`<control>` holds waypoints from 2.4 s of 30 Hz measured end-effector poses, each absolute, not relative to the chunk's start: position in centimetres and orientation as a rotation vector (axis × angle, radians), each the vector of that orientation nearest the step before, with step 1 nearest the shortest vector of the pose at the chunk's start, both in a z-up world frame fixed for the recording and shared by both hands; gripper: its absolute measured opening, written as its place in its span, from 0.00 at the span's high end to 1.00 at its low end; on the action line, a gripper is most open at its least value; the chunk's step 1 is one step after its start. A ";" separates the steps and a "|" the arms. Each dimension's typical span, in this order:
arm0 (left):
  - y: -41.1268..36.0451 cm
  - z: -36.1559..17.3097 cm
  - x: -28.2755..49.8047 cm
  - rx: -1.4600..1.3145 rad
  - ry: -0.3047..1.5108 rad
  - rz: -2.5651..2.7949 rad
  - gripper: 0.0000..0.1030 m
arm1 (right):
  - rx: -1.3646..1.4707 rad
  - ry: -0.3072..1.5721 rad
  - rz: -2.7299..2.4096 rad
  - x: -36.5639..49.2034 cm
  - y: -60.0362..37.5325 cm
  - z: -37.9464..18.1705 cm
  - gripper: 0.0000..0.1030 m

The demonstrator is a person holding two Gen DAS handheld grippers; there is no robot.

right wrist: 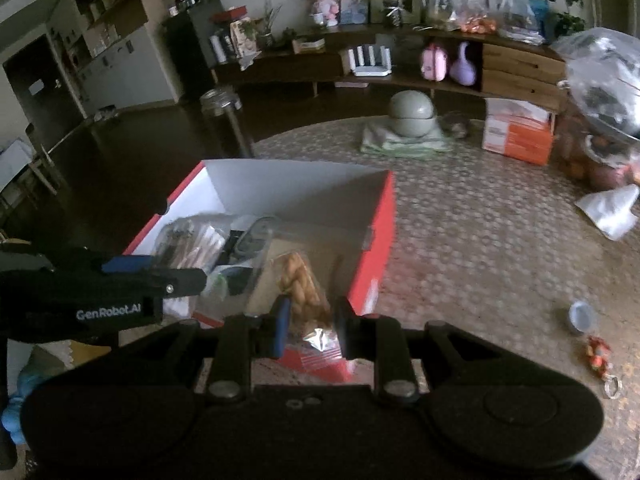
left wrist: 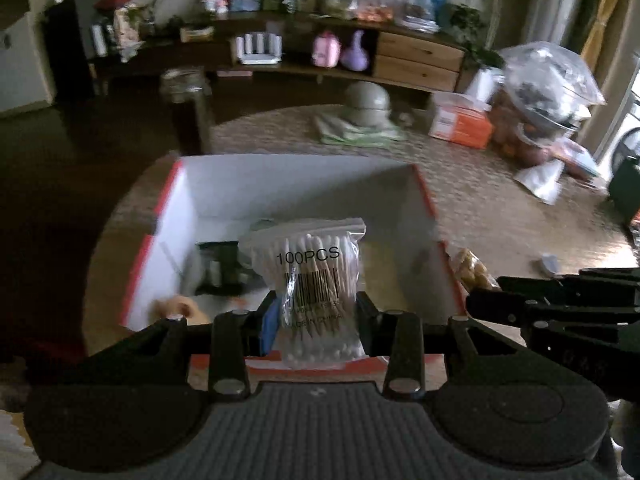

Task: Organize objects
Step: 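Lift the swab pack and bagged snack and carry both over the red box, then lower both items into the red box and open both grippers, then withdraw both grippers from the box back over the table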

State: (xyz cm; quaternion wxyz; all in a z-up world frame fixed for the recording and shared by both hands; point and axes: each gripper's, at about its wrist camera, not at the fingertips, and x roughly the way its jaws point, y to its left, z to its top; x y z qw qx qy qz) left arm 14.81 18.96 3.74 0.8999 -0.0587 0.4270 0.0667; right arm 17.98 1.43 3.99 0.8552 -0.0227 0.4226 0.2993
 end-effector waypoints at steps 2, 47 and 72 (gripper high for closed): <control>20.3 3.5 15.0 -0.115 0.880 0.164 0.63 | -0.063 0.895 0.627 18.3 2.9 3.6 0.77; 25.4 -6.0 23.1 -0.020 1.032 0.223 0.34 | -0.178 0.993 0.681 19.9 12.5 -2.2 0.69; 26.1 -1.7 19.1 -0.179 0.924 0.238 0.00 | -0.078 0.899 0.756 18.7 6.1 1.3 0.02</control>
